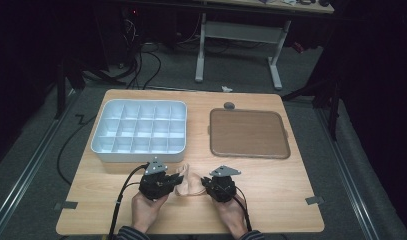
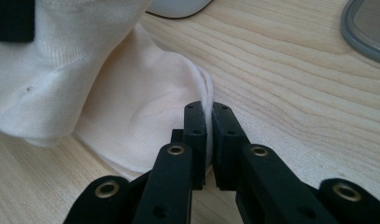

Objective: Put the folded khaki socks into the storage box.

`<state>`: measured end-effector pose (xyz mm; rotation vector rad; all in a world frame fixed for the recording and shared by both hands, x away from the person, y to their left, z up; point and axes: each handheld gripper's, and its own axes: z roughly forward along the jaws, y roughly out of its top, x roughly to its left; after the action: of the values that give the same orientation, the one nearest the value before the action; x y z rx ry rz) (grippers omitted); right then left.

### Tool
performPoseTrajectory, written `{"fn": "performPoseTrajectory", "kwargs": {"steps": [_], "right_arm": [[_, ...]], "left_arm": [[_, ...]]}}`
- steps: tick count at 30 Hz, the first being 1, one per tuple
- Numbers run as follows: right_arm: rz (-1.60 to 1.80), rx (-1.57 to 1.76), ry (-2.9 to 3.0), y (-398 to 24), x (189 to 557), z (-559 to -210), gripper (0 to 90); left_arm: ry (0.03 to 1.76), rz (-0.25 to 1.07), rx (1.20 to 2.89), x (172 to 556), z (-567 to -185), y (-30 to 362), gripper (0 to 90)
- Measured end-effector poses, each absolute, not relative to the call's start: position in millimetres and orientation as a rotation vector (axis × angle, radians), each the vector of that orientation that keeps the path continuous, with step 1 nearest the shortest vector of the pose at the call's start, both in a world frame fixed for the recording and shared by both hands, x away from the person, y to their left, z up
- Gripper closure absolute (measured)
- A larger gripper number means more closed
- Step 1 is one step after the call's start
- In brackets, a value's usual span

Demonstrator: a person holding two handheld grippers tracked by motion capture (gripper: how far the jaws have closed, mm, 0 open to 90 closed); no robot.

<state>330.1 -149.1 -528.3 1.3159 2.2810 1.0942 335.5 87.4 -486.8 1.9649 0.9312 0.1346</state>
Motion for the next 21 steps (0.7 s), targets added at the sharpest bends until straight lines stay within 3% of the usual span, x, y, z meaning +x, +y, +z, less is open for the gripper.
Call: {"fn": "performPoseTrajectory", "kwargs": {"steps": [21], "right_arm": [[1.089,1.324,2.286,-148.0,330.7,-528.8,85.6]], "left_arm": [[0.945,0.159,2.020,335.2,-497.1,76.4,81.9]]}}
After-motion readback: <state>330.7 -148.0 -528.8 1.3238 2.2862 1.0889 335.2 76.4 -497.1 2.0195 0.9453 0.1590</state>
